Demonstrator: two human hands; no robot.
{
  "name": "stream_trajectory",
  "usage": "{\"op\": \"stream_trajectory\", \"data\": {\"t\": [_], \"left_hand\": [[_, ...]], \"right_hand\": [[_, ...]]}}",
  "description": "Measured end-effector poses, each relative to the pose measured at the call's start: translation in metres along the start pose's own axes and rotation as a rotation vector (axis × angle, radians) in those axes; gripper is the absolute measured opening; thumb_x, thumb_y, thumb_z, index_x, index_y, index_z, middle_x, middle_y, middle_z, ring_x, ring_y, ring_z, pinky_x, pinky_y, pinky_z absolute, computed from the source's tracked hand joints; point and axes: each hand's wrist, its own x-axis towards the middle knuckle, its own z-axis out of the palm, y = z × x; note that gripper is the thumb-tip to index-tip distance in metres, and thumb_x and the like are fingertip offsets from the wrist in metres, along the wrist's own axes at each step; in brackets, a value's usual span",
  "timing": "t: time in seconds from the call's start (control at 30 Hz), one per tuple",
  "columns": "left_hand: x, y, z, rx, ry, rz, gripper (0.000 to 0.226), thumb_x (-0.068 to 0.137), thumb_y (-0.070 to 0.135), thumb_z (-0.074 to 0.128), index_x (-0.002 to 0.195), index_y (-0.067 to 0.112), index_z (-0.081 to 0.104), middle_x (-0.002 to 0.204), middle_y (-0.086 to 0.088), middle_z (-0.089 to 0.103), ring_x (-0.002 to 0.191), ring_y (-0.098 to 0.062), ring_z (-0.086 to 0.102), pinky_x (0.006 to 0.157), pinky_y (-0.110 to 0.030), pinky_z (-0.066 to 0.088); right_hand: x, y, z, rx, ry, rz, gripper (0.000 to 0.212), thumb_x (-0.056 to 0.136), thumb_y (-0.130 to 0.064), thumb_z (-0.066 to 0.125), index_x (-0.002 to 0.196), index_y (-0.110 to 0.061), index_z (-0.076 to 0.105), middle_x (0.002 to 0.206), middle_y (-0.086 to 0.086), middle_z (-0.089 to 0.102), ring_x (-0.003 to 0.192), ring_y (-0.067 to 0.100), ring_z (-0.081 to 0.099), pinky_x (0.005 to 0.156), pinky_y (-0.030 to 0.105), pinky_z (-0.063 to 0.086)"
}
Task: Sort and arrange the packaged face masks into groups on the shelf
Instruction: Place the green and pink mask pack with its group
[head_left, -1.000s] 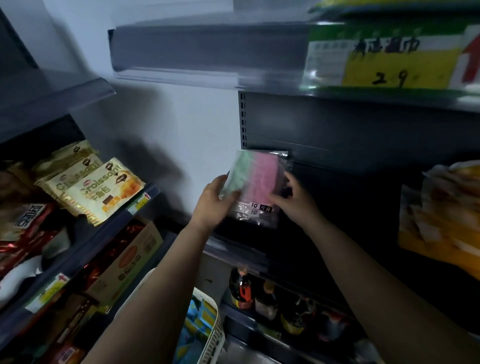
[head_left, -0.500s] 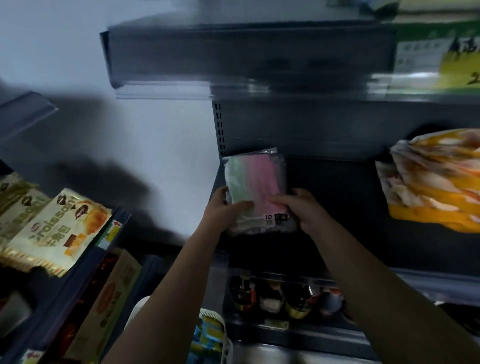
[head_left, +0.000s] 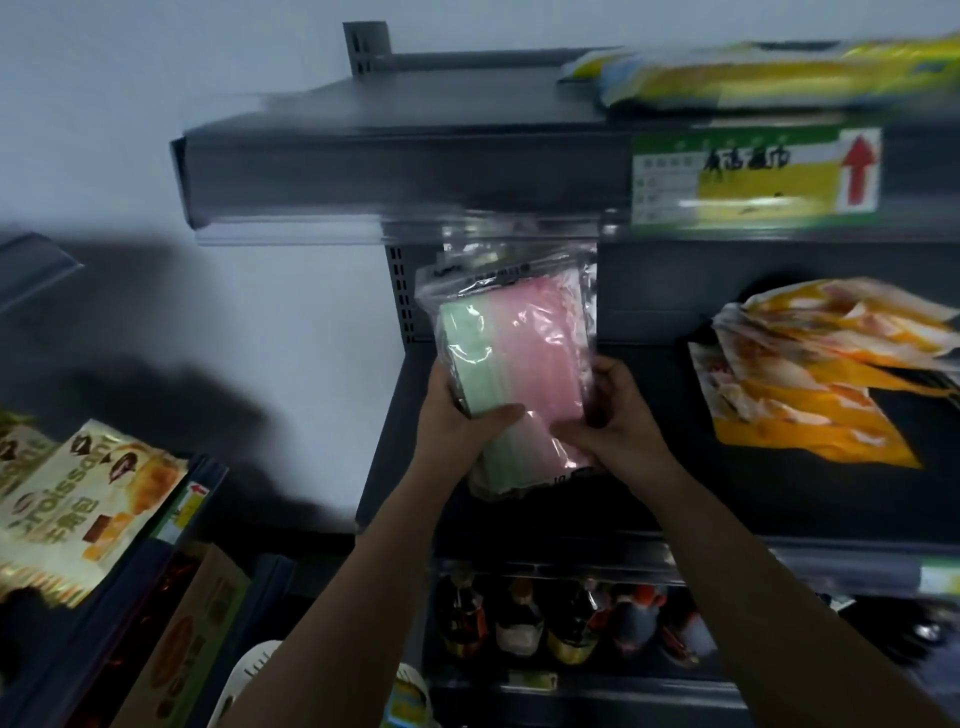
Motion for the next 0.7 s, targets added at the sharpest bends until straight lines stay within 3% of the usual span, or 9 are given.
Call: {"op": "stream_trajectory", "data": {"t": [0.07,0.17,0.27,0.33,0.4,0.5,0.57,0.7], "left_hand": [[0.0,0.006,0.011,0.043,0.009,0.077,0.071,0.066,0.0,0.081,0.122,0.019,0.042,0.102,0.013,0.059,0.092,0.001,0.058,0.068,-0.016,0.054],[-0.001,0.01,0.022,0.068,-0.021,0.139,0.076,0.067,-0.001,0.081,0.125,0.024,0.039,0.106,0.017,0.056,0.096,0.005,0.055,0.067,-0.009,0.052],[-0.005,0.01,0.028,0.083,-0.055,0.184,0.09,0.065,0.01,0.084,0.135,0.032,0.033,0.129,0.01,0.052,0.12,-0.005,0.05,0.092,-0.026,0.051],[-0.01,0.011,0.031,0.079,-0.046,0.192,0.105,0.058,0.027,0.085,0.142,0.036,0.023,0.141,0.009,0.042,0.134,-0.013,0.04,0.106,-0.041,0.042],[-0.012,0.013,0.033,0.064,-0.037,0.202,0.107,0.055,0.033,0.084,0.141,0.042,0.02,0.146,0.008,0.038,0.137,-0.014,0.036,0.109,-0.045,0.039],[-0.013,0.013,0.034,0.047,-0.05,0.187,0.103,0.057,0.03,0.086,0.138,0.04,0.024,0.15,-0.001,0.036,0.137,-0.018,0.037,0.107,-0.048,0.041],[-0.017,0.011,0.035,0.078,-0.071,0.163,0.111,0.058,0.031,0.085,0.145,0.033,0.016,0.149,-0.004,0.037,0.136,-0.019,0.039,0.106,-0.043,0.043],[-0.023,0.006,0.039,0.071,-0.063,0.175,0.099,0.073,0.014,0.079,0.149,0.022,0.015,0.145,-0.003,0.043,0.13,-0.016,0.045,0.096,-0.024,0.05]], "right_hand": [[0.002,-0.008,-0.008,-0.039,0.037,-0.065,0.074,0.067,0.012,0.075,0.125,-0.02,0.041,0.114,0.002,0.059,0.098,0.011,0.061,0.08,0.022,0.052],[0.003,-0.019,-0.018,-0.041,0.05,-0.102,0.081,0.069,0.007,0.076,0.136,-0.013,0.033,0.118,0.0,0.055,0.106,0.013,0.056,0.089,0.024,0.049],[0.0,-0.024,-0.025,-0.075,0.058,-0.133,0.084,0.067,0.004,0.078,0.136,-0.014,0.033,0.122,0.0,0.055,0.112,0.012,0.053,0.09,0.022,0.048],[-0.007,-0.025,-0.028,-0.07,0.062,-0.137,0.073,0.066,0.006,0.078,0.123,-0.015,0.038,0.108,-0.004,0.057,0.1,0.007,0.057,0.076,0.014,0.052],[-0.011,-0.023,-0.029,-0.036,0.05,-0.125,0.068,0.066,0.008,0.078,0.114,-0.019,0.038,0.099,-0.008,0.056,0.091,0.001,0.058,0.068,0.013,0.053],[-0.013,-0.02,-0.027,-0.05,0.009,-0.128,0.077,0.064,0.005,0.081,0.121,-0.023,0.038,0.104,-0.01,0.057,0.096,0.001,0.058,0.073,0.016,0.053],[-0.015,-0.017,-0.025,-0.072,0.01,-0.14,0.087,0.062,0.003,0.083,0.131,-0.02,0.034,0.109,-0.012,0.057,0.102,0.001,0.056,0.08,0.017,0.052],[-0.019,-0.017,-0.02,-0.071,0.037,-0.168,0.076,0.067,0.004,0.079,0.121,-0.027,0.036,0.107,-0.014,0.056,0.101,0.001,0.056,0.075,0.014,0.051]]}}
